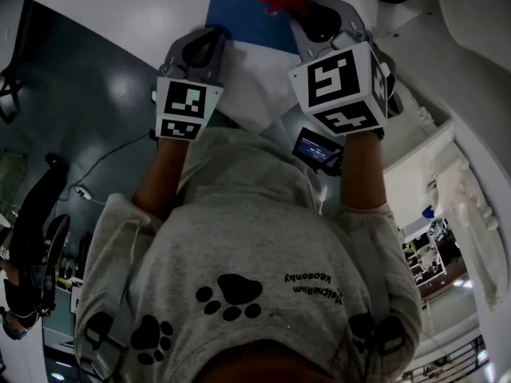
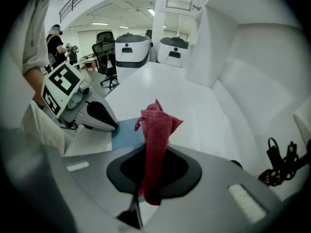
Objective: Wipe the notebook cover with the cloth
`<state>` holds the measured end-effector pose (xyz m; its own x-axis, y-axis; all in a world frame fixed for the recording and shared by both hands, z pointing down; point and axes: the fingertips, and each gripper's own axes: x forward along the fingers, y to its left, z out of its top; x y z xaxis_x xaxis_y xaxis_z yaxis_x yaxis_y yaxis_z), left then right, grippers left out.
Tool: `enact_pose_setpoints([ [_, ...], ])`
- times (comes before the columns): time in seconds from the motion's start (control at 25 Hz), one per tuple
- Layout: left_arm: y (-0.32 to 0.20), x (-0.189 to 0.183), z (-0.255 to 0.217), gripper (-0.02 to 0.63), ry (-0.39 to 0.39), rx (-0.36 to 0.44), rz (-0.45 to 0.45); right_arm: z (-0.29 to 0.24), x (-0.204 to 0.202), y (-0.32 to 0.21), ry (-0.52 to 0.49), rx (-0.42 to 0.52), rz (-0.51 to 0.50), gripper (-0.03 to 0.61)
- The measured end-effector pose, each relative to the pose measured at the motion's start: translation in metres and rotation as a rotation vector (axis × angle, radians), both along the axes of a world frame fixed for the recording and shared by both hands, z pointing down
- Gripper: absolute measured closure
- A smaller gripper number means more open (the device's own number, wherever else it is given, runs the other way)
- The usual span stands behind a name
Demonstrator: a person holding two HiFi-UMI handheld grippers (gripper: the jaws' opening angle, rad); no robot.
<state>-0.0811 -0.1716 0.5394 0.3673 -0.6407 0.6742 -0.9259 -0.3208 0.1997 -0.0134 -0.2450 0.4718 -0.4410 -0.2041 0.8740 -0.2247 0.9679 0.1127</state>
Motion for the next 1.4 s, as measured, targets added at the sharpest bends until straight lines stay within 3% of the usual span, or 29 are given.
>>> enact_pose_setpoints([
  [0.4, 0.000, 0.003, -0.001, 0.615, -0.003, 0.003, 0.001, 0.039, -0.060, 0.036, 0.009, -0.086, -0.160, 0.534],
  [0.76, 0.001, 0.001, -0.002, 0.615, -0.008, 0.008, -0.001, 0.064, -0.070, 0.047, 0.087, -0.115, -0.227, 0.535],
  [1.08, 0.001, 0.001, -0.002, 0.615, -0.009, 0.009, -0.004, 0.064, -0.046, 0.043, 0.083, -0.127, -0.180, 0.535],
  [1.4, 0.001, 0.001, -0.001, 0.615, -0.015, 0.013, -0.007, 0.066, 0.024, 0.032, 0.129, -0.134, -0.047, 0.535],
])
